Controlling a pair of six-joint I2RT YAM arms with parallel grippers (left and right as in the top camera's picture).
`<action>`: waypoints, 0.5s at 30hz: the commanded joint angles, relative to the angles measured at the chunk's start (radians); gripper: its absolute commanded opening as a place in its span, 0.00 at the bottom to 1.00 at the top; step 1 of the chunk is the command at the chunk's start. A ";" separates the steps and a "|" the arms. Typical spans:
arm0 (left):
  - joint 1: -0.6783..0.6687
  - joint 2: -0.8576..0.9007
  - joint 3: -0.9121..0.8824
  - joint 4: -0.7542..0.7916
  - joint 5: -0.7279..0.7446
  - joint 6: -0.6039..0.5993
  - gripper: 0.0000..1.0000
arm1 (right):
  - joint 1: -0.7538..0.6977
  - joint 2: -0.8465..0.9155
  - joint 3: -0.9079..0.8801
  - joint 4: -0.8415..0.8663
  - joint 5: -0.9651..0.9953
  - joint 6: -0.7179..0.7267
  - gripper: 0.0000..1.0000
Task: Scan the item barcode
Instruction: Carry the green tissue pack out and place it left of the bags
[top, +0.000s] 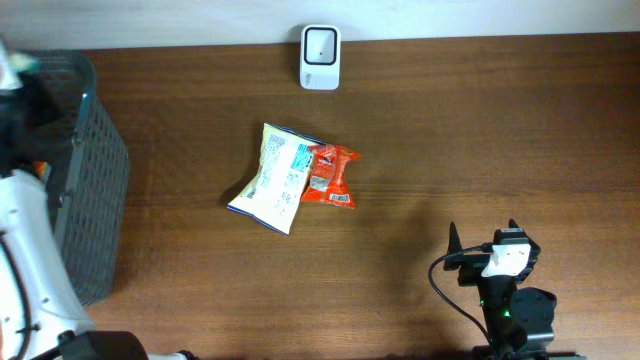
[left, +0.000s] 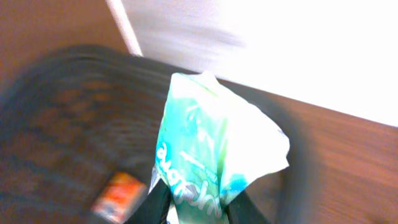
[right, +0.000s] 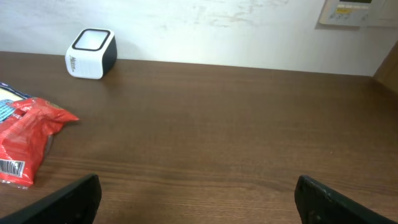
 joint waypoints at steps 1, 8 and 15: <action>-0.160 0.011 0.005 -0.085 0.034 -0.055 0.14 | 0.006 -0.003 -0.002 -0.013 0.005 0.006 0.98; -0.365 0.167 -0.116 -0.178 -0.009 -0.055 0.16 | 0.006 -0.003 -0.002 -0.013 0.005 0.005 0.98; -0.415 0.361 -0.258 -0.129 -0.043 -0.055 0.15 | 0.006 -0.003 -0.002 -0.013 0.005 0.006 0.98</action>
